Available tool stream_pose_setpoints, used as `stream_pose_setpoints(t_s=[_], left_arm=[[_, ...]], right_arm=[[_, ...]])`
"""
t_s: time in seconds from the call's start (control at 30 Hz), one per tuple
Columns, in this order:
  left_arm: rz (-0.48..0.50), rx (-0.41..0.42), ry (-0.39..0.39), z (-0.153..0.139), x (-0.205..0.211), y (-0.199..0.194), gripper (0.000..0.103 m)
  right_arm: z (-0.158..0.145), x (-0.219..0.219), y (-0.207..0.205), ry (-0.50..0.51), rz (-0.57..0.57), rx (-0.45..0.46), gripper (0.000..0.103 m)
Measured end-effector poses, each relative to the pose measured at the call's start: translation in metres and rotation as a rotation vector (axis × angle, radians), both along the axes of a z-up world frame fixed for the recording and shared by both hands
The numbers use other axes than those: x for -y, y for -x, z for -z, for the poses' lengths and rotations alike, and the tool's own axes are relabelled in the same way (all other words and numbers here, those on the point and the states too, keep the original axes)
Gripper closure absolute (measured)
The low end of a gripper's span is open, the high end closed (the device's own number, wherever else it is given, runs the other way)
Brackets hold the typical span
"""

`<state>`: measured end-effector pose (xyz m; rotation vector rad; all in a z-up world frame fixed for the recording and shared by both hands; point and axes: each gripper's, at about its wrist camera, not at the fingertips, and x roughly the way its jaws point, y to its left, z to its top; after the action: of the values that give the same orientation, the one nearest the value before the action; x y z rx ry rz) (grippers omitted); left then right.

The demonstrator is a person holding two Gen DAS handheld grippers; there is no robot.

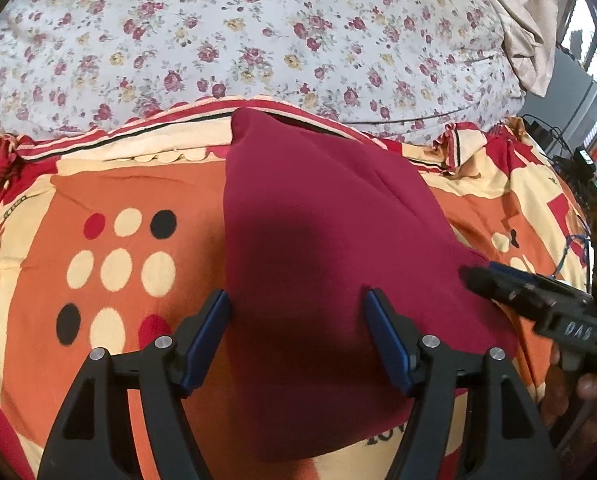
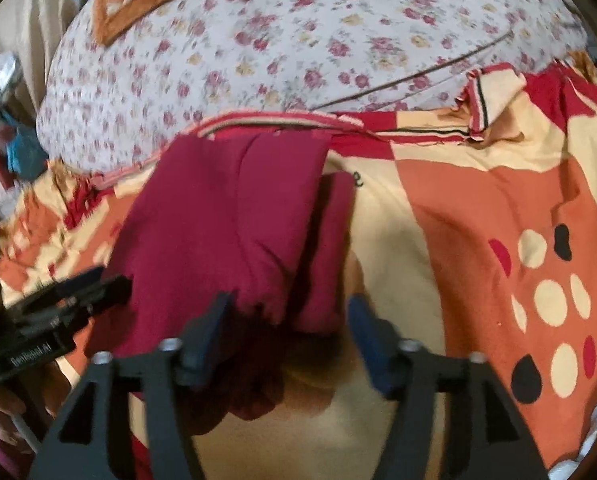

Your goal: Fold small clothes

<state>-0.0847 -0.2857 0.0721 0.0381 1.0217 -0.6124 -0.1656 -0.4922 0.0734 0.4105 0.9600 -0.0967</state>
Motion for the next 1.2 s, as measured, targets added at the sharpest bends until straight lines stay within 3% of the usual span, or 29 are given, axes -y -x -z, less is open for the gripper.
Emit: stream_pose_setpoints(t_s=[0.07, 0.23, 0.3, 0.53, 0.93, 1.0, 1.03, 1.2], left_arm=[[-0.011, -0.012, 0.018, -0.003, -0.002, -0.008, 0.053], [-0.004, -0.094, 0.061, 0.005, 0.001, -0.026, 0.053], [0.003, -0.079, 0.046, 0.007, 0.005, -0.026, 0.052], [0.03, -0.101, 0.056, 0.022, 0.011, -0.037, 0.041], [0.025, -0.188, 0.082, 0.043, 0.012, -0.051, 0.023], [0.027, -0.185, 0.074, 0.044, 0.013, -0.051, 0.023], [0.026, -0.182, 0.071, 0.043, 0.014, -0.05, 0.023], [0.04, -0.111, 0.056, 0.028, 0.016, -0.036, 0.055]], right_arm=[[0.0, 0.008, -0.001, -0.047, 0.017, 0.025, 0.018], [0.017, 0.017, -0.019, -0.105, 0.021, -0.012, 0.016], [0.025, 0.02, -0.026, -0.118, 0.014, -0.005, 0.013], [0.047, 0.024, -0.049, -0.216, -0.017, 0.01, 0.012], [0.056, 0.014, -0.066, -0.226, -0.065, 0.036, 0.011], [0.055, 0.011, -0.067, -0.218, -0.076, 0.041, 0.017], [0.053, 0.009, -0.067, -0.211, -0.087, 0.047, 0.024], [0.039, -0.001, -0.064, -0.15, -0.12, 0.065, 0.053]])
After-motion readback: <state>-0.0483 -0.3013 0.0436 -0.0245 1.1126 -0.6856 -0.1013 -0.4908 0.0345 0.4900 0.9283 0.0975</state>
